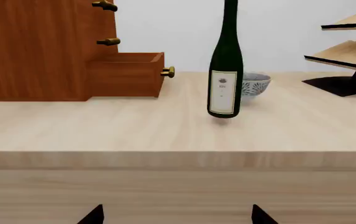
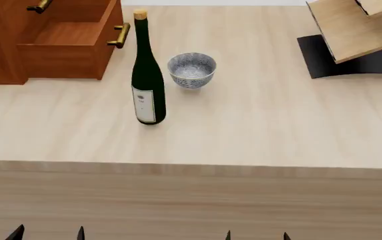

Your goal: Put the bowl in the bottom drawer of the cabinet.

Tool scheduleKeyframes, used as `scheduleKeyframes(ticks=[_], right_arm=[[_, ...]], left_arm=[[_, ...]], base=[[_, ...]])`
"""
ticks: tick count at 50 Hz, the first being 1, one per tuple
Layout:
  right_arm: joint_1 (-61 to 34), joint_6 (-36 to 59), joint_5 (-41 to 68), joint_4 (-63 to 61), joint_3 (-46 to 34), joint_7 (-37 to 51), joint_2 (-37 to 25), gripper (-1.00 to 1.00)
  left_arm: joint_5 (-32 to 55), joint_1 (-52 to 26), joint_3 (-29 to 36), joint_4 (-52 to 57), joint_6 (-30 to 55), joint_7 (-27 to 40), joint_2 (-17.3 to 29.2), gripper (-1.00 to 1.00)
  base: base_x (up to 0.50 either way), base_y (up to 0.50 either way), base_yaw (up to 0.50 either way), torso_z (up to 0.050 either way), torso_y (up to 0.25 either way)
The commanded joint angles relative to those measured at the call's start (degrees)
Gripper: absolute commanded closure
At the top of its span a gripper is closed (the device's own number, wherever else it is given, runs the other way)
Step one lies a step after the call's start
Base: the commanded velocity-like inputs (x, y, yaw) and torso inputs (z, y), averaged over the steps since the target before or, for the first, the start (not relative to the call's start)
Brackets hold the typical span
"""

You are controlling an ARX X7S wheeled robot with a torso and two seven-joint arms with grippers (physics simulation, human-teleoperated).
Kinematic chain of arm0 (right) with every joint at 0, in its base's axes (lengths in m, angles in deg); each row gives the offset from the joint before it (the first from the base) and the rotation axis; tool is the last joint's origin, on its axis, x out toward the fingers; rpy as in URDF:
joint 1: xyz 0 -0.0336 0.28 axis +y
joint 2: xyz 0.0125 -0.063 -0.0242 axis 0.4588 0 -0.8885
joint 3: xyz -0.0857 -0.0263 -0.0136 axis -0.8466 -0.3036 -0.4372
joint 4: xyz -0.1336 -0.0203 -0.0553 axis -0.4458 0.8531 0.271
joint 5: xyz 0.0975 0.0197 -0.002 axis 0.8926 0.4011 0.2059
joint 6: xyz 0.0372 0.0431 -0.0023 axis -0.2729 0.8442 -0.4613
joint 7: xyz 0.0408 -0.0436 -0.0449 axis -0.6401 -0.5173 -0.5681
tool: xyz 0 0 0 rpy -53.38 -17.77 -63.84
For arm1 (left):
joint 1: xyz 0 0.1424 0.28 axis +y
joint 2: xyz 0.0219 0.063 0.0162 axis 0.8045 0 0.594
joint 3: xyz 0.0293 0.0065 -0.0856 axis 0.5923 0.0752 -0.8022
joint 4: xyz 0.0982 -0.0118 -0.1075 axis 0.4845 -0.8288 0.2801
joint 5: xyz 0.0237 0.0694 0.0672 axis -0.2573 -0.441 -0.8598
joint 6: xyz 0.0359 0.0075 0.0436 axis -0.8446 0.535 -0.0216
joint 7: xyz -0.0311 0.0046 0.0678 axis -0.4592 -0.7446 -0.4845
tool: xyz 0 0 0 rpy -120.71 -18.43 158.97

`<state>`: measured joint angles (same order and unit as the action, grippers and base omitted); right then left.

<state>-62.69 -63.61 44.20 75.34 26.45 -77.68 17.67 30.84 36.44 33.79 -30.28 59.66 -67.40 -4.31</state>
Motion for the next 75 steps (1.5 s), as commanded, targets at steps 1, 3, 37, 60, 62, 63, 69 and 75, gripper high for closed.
scheduleKeyframes(ticks=[1, 3, 37, 60, 62, 63, 69, 75], right_arm=[[0.0, 0.0, 0.5, 0.0, -0.2, 0.7, -0.5, -1.0], [-3.9, -0.3, -0.1, 4.7, -1.1, 1.5, -1.0, -1.0], [1.1, -0.3, 2.5, -0.4, -5.9, 7.6, -4.8, -1.0], [0.0, 0.6, 3.8, 0.3, -7.4, 9.6, -6.1, -1.0], [0.0, 0.4, 3.9, 0.5, -7.5, 9.7, -6.3, -1.0], [0.1, 0.3, 3.9, 0.4, -7.6, 9.7, -6.3, -1.0], [1.2, 5.9, 3.5, -8.4, -7.3, 10.5, -8.5, -1.0], [3.4, 14.9, 1.9, -24.6, -5.5, 12.2, -11.9, -1.0]], left_arm=[[0.0, 0.1, 0.3, 1.0, 0.9, 0.3, 0.3, -1.0], [-0.2, 0.3, 1.6, 0.4, -0.4, 1.3, 1.2, -1.0], [4.6, 1.9, 4.1, 5.7, 0.5, 5.6, 5.1, -1.0], [6.5, -0.4, 5.5, 3.6, 1.4, 6.7, 6.6, -1.0], [6.6, -0.4, 5.6, 3.9, 1.6, 6.9, 6.7, -1.0], [6.5, -0.4, 5.7, 4.1, 1.8, 7.1, 6.8, -1.0], [8.1, 0.7, 4.8, 13.7, 7.6, 7.0, 9.6, -1.0], [11.0, -0.8, 1.4, 29.5, 23.6, 8.5, 14.1, -1.0]], base=[[0.0, 0.0, 0.0, 0.0, 0.0], [0.0, 0.0, 0.0, 0.0, 0.0], [0.0, 0.0, 0.0, 0.026, 0.0], [0.0, 0.0, 0.0, 0.05, 0.0], [0.0, 0.0, 0.0, 0.05, 0.0], [0.0, 0.0, 0.0, 0.05, 0.0], [0.0, 0.0, 0.0, 0.022, 0.0], [0.0, 0.0, 0.0, 0.0, 0.0]])
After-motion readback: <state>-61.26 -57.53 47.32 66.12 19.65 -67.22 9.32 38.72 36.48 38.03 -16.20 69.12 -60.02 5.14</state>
